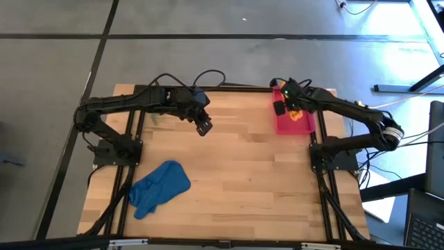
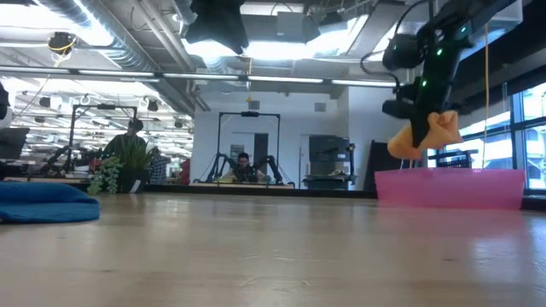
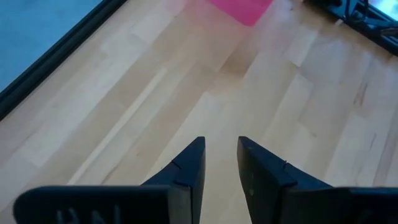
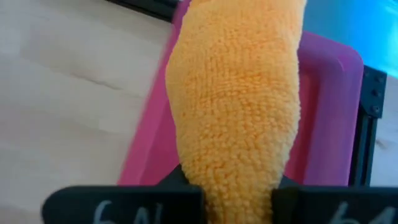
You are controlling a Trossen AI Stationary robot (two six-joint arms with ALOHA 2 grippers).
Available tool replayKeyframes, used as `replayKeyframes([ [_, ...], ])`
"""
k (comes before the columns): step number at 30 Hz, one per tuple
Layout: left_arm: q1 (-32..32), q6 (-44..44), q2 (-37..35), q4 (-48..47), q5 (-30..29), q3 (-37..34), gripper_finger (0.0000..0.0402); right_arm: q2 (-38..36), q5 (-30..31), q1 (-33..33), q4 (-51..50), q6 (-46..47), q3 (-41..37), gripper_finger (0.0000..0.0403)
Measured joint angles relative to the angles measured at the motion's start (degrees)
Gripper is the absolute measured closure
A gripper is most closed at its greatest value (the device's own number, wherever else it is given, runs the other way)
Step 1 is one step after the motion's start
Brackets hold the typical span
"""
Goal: Roll microfiber towels into tight, uniform cylinder then place into a basket
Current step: Put the rolled orange microfiber towel into the bin
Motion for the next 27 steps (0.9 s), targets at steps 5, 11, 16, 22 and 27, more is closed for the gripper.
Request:
replayKeyframes([
  [5,-0.2,0.0,0.0,0.0,0.0,0.0,0.0317,7.1,0.0,-3.7,4.7,-1.6,0.0,0.0381],
  [11,-0.2,0.0,0.0,0.0,0.0,0.0,0.0317,15.8,-1.4,-7.4,9.2,-3.2,0.0,0.0381],
  [16,-0.2,0.0,0.0,0.0,0.0,0.0,0.0317,20.9,-3.8,-8.6,13.0,-3.6,0.0,0.0381],
  [22,-0.2,0.0,0.0,0.0,0.0,0.0,0.0317,25.0,-7.3,-8.8,17.5,-3.2,0.0,0.0380],
  [27,-0.2,0.0,0.0,0.0,0.0,0.0,0.0317,26.6,-10.3,-8.9,18.3,-2.8,0.1,0.0373],
])
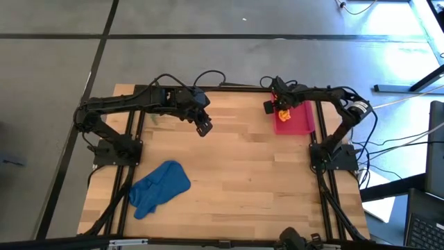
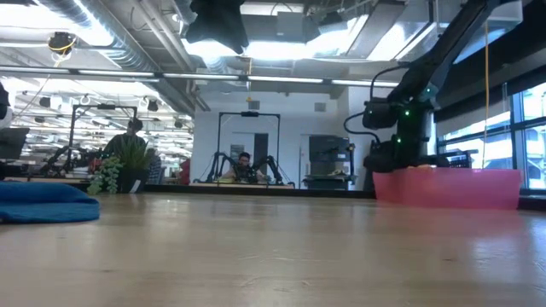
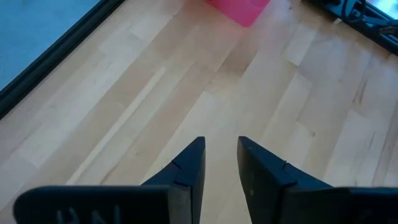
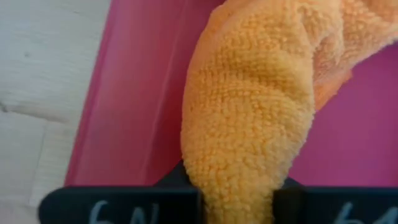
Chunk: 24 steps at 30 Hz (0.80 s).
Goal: Roll microfiber towels into tight, uniform cylinder then place into a basket
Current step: Put the rolled orange microfiber towel into the bin
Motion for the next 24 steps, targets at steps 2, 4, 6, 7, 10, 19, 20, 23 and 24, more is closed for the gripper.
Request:
replayKeyframes([
  [2,0.0,0.1,0.0,0.0,0.0,0.0,0.0317,0.1,-0.7,0.0,0.0,-0.1,0.1,0.0367],
  [4,0.0,0.1,0.0,0.0,0.0,0.0,0.0317,0.2,-0.8,0.0,0.0,0.0,0.1,0.0359],
  [6,0.0,0.1,0.0,0.0,0.0,0.0,0.0317,0.2,-1.2,-0.1,0.0,0.0,0.1,0.0352],
  [7,0.0,0.1,0.0,0.0,0.0,0.0,0.0317,0.2,-1.5,-0.1,0.0,0.0,0.1,0.0348],
  [10,0.0,0.2,0.0,0.0,0.0,0.0,0.0317,0.2,-2.0,-0.2,0.0,0.0,0.1,0.0334],
  [19,0.0,0.2,0.0,0.0,0.0,0.0,0.0317,0.3,-3.1,-0.2,-0.2,-0.2,0.0,0.0260],
  [20,0.0,0.2,0.0,0.0,0.0,0.0,0.0317,0.3,-3.3,-0.2,-0.2,-0.2,0.0,0.0251],
  [23,0.0,0.2,0.0,0.0,0.0,0.0,0.0317,-0.3,-3.8,-0.2,-0.3,-0.1,-0.1,0.0231],
  [24,0.0,0.2,0.0,0.0,0.0,0.0,0.0317,-0.7,-4.1,-0.2,-0.4,-0.1,-0.1,0.0226],
])
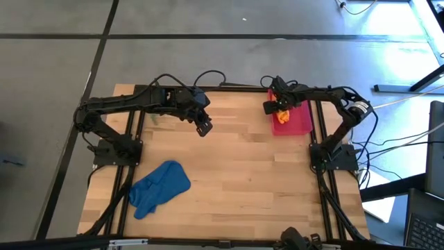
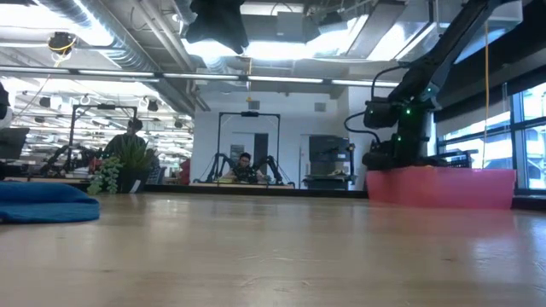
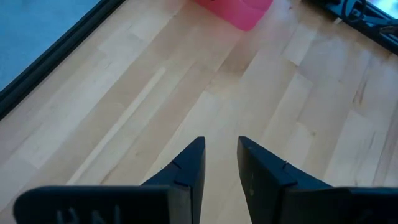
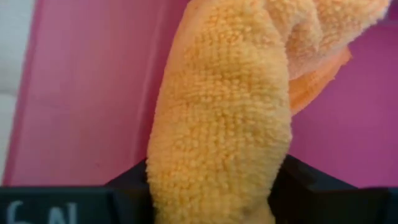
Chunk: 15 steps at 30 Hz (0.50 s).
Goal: Roll microfiber towels into tight, uniform cylinder then place into a basket
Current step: Put the rolled orange microfiber towel into the bin
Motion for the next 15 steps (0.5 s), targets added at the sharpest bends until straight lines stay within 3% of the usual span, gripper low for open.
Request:
replayKeyframes([
  [15,0.0,0.0,0.0,0.0,0.0,0.0,0.0317,-6.2,-1.1,0.0,-1.7,1.0,-0.1,0.0217],
])
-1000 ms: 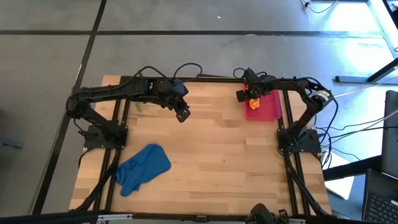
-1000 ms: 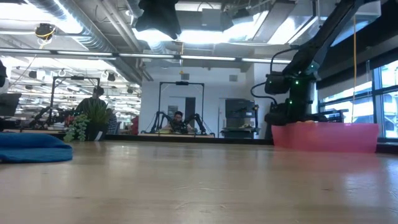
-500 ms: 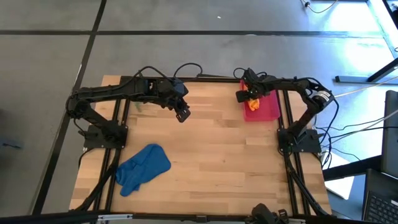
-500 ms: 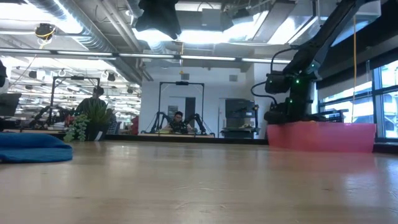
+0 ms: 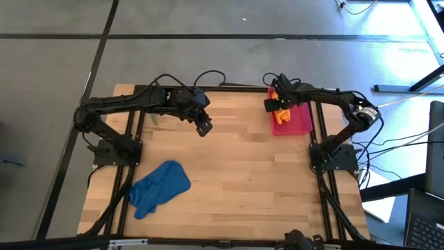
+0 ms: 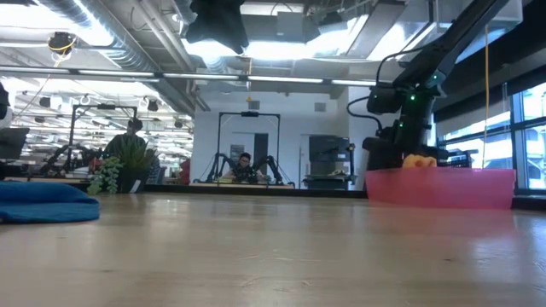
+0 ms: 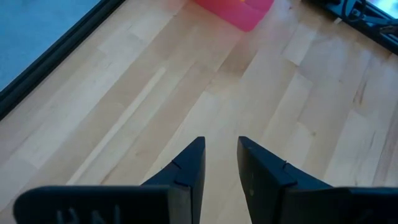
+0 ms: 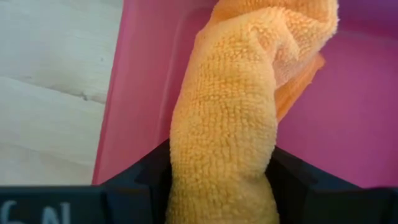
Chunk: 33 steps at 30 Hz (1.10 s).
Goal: Roll microfiber towels into tight, uniform cylinder then place into a basket
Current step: Put the rolled orange microfiber towel into the bin
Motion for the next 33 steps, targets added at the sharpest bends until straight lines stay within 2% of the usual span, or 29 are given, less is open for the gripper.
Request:
replayKeyframes([
  [17,0.0,0.0,0.0,0.0,0.0,0.0,0.0317,0.7,-1.3,0.0,0.3,-2.4,0.1,0.0229],
  [20,0.0,0.0,0.0,0.0,0.0,0.0,0.0317,1.6,-4.2,0.0,0.3,-2.5,0.1,0.0228],
  [30,0.0,0.0,0.0,0.0,0.0,0.0,0.0317,2.5,-4.3,-0.8,1.8,-0.9,0.2,0.0177],
  [33,0.0,0.0,0.0,0.0,0.0,0.0,0.0317,2.5,-5.4,-0.8,2.2,-1.1,0.2,0.0172],
])
